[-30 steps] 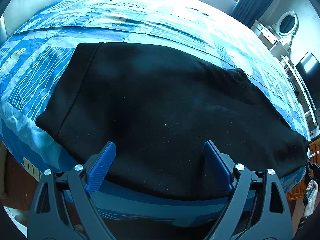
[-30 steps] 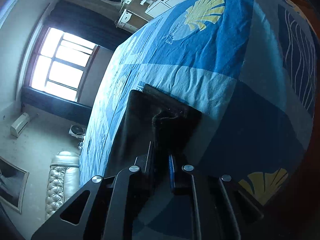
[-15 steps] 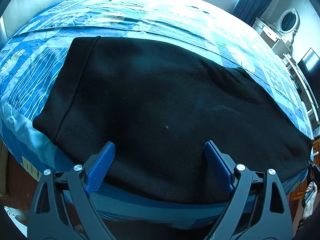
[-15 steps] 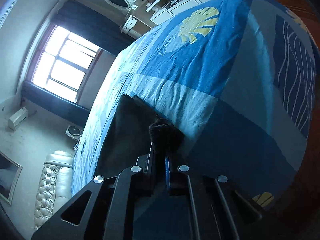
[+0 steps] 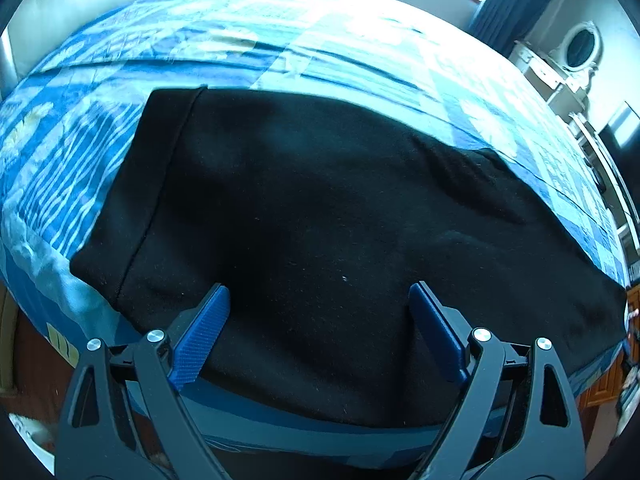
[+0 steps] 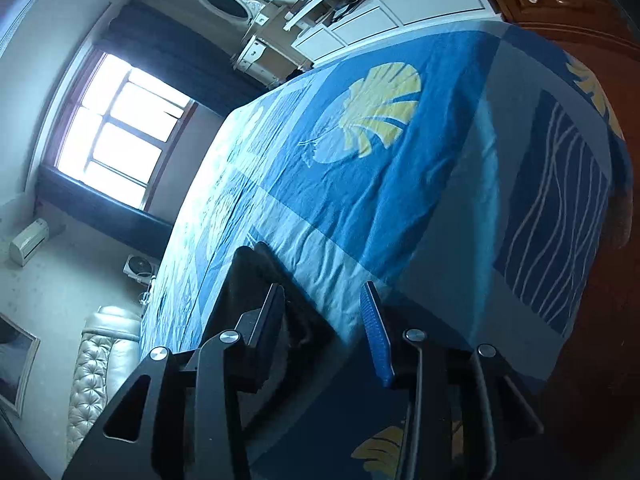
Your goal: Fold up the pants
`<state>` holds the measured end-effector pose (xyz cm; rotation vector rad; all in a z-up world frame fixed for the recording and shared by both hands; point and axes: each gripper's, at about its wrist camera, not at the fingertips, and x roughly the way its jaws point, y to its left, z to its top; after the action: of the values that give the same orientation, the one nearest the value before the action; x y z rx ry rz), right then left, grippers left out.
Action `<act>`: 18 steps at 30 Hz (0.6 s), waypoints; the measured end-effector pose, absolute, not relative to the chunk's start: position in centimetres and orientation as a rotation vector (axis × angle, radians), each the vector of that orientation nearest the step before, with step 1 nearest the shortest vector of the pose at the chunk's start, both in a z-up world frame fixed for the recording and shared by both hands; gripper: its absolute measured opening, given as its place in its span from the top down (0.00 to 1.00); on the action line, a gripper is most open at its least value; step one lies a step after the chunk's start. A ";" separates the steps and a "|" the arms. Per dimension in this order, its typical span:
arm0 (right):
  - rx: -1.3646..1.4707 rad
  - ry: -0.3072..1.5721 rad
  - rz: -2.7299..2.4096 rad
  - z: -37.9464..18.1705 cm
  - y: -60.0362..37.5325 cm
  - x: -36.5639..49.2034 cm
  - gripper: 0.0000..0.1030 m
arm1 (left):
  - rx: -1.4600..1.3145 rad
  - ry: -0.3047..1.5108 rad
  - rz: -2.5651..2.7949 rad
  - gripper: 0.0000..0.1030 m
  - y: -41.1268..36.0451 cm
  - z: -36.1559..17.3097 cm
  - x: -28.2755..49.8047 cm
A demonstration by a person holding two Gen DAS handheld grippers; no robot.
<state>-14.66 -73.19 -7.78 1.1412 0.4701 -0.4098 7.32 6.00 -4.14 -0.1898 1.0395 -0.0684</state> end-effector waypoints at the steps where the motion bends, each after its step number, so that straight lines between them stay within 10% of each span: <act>1: 1.132 0.486 -0.375 -7.4 -73.7 -14.0 0.44 | -0.183 1.028 -0.078 0.12 6.0 -3.9 7.0; 18: 1.053 0.830 -0.048 -9.5 -74.0 -4.8 0.47 | -0.220 1.021 -0.029 0.12 7.9 -3.4 6.3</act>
<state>-4.76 -74.01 -9.46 1.0534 0.8304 -0.0480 6.25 7.87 -3.40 -0.2198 1.0214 -0.0291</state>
